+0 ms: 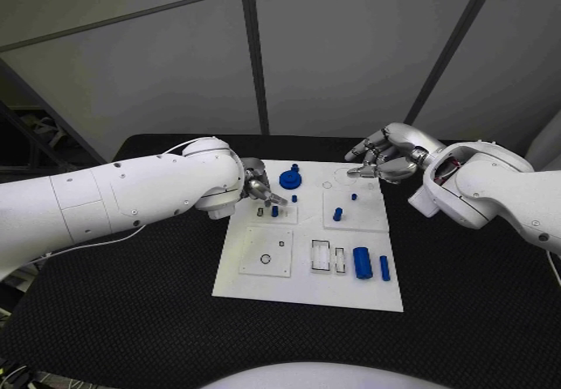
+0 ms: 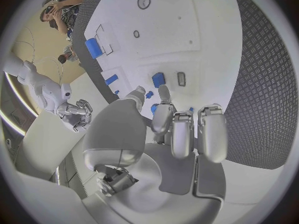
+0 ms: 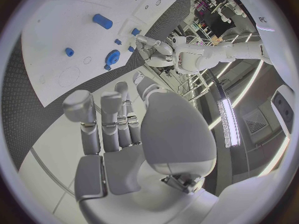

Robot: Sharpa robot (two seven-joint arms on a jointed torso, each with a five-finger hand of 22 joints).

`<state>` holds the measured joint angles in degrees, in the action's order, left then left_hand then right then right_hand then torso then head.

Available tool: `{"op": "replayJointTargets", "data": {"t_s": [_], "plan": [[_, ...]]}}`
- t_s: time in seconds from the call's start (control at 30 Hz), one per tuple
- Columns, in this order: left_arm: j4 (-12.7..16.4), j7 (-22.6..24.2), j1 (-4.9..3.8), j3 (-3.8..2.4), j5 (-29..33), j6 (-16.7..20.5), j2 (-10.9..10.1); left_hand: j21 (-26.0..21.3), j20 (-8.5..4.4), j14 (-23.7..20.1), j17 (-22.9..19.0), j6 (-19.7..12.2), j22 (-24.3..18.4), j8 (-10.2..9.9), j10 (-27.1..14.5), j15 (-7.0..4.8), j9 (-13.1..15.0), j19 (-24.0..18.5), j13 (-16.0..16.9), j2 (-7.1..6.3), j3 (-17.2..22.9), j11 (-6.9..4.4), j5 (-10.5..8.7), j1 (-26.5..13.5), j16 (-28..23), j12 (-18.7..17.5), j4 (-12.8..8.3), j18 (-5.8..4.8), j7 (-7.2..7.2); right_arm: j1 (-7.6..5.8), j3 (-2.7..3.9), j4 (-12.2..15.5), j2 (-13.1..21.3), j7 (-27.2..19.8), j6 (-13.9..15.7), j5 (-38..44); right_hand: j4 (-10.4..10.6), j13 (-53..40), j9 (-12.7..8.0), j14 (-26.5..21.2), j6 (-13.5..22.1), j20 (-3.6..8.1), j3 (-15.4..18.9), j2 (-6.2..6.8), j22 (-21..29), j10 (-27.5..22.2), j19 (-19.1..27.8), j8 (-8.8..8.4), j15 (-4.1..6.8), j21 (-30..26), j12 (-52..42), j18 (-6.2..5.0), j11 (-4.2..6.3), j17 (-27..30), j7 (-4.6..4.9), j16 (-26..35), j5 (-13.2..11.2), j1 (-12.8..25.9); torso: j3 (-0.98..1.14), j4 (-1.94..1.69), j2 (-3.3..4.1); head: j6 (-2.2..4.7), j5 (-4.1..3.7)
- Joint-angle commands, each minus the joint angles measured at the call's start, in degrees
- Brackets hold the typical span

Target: Assemble the parts on the task board

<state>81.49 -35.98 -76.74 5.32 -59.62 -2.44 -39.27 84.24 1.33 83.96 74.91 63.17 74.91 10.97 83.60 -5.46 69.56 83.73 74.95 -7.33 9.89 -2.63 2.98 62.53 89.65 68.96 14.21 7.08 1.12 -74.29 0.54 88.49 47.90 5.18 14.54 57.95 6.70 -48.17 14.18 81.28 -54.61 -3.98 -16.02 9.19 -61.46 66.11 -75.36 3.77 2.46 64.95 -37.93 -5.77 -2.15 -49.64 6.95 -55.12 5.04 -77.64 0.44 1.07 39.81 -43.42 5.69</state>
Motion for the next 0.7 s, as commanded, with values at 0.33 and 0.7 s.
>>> {"op": "replayJointTargets", "data": {"t_s": [0.33, 0.7], "plan": [[-0.5, 1.1, -0.08, -4.85, 2.4, -2.5, -0.7, -0.6, -0.34, 6.0, 15.1, -0.1, 5.0, -0.8, -0.1, -0.03, 0.4, -0.3, 5.0, -1.4, -2.3, 0.2, -0.18, 1.1, 0.3, -1.1, 2.6, -4.54, 0.19, -0.11, 0.05, -0.4, -0.1, 0.2, -0.3, 0.3, 0.3, 0.0, 0.1, 0.2, 0.5, -0.07, 0.0, 0.18, 0.1, -0.3, 0.1, -0.16, -0.18, -0.2, 0.2, -0.54, 0.11, 0.1, -0.07, 0.2, 0.1, 0.3, 0.03, 0.01, 0.04, 0.41, 0.05], [-12.3, 1.8, -2.11, -6.47, 2.7, -9.1, 2.9, -2.0, 0.62, 6.0, 15.0, -1.6, 3.4, -6.5, -0.6, 1.01, -7.3, -1.4, 4.6, 1.4, -2.1, 1.51, 0.11, 5.7, 0.2, -2.3, 2.2, -4.11, 1.78, -0.11, 0.05, -0.4, -0.1, 0.2, -0.4, 0.3, 0.3, 0.0, 0.1, 0.2, 0.5, -0.07, 0.0, 0.18, 0.1, -0.3, 0.1, -0.16, -0.18, -0.2, 0.2, -0.54, 0.11, 0.1, -0.07, 0.2, 0.1, 0.3, 0.1, 0.15, 0.12, 0.8, 0.23]]}}
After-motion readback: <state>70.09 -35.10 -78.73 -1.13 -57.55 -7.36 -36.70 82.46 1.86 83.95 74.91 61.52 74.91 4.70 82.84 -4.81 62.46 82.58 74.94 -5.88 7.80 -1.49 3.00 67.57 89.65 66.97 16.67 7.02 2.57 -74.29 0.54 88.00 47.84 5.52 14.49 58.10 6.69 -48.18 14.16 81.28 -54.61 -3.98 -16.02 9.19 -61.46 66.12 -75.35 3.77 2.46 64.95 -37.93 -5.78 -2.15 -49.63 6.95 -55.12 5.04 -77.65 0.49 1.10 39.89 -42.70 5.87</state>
